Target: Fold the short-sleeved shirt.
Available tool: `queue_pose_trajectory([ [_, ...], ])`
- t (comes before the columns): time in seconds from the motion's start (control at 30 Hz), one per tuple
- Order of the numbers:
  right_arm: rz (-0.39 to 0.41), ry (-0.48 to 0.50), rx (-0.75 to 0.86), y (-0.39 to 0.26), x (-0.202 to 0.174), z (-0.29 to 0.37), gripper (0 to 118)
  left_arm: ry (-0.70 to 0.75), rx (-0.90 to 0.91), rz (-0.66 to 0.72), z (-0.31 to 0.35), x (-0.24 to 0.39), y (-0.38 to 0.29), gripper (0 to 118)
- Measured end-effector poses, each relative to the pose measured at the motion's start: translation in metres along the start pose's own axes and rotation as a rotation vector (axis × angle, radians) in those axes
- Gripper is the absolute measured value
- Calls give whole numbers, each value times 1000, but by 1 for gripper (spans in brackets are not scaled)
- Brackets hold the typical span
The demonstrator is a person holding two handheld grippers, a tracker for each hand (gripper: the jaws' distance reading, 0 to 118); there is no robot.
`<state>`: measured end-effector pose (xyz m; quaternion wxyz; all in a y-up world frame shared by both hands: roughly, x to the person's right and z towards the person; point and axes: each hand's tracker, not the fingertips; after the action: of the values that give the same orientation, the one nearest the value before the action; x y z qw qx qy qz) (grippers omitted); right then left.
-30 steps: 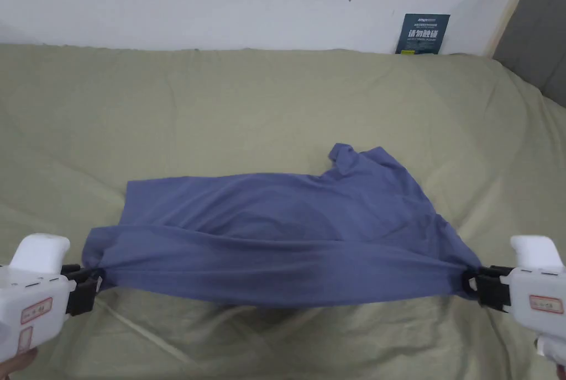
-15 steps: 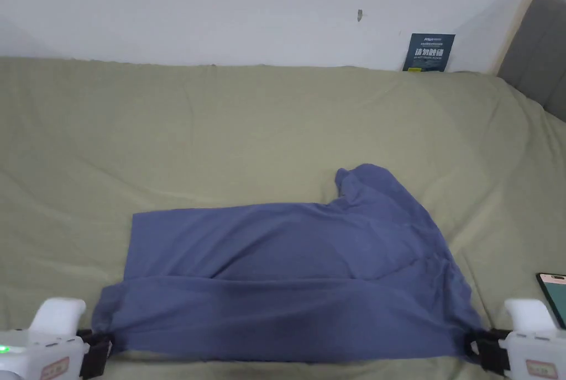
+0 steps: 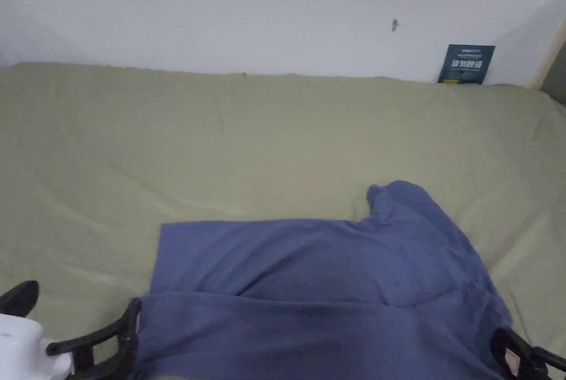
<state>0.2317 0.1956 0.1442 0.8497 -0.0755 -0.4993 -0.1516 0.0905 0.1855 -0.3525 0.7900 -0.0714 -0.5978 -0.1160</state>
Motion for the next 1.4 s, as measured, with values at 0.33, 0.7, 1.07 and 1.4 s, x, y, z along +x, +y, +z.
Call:
queue_pose_trajectory([
  [0.33,-9,41,70,9,-33,-33,1,-60,-259,125,-139,-9,4,0],
  [0.7,-29,-14,-93,-18,-10,-78,1,-69,-616,109,-367,-40,-52,117],
  [1.07,-17,-76,-194,-20,11,-124,1,-48,-569,38,-363,-24,-63,36],
  [1.4,2,-137,-395,7,118,-278,100,-115,-475,55,-324,-10,-28,2],
])
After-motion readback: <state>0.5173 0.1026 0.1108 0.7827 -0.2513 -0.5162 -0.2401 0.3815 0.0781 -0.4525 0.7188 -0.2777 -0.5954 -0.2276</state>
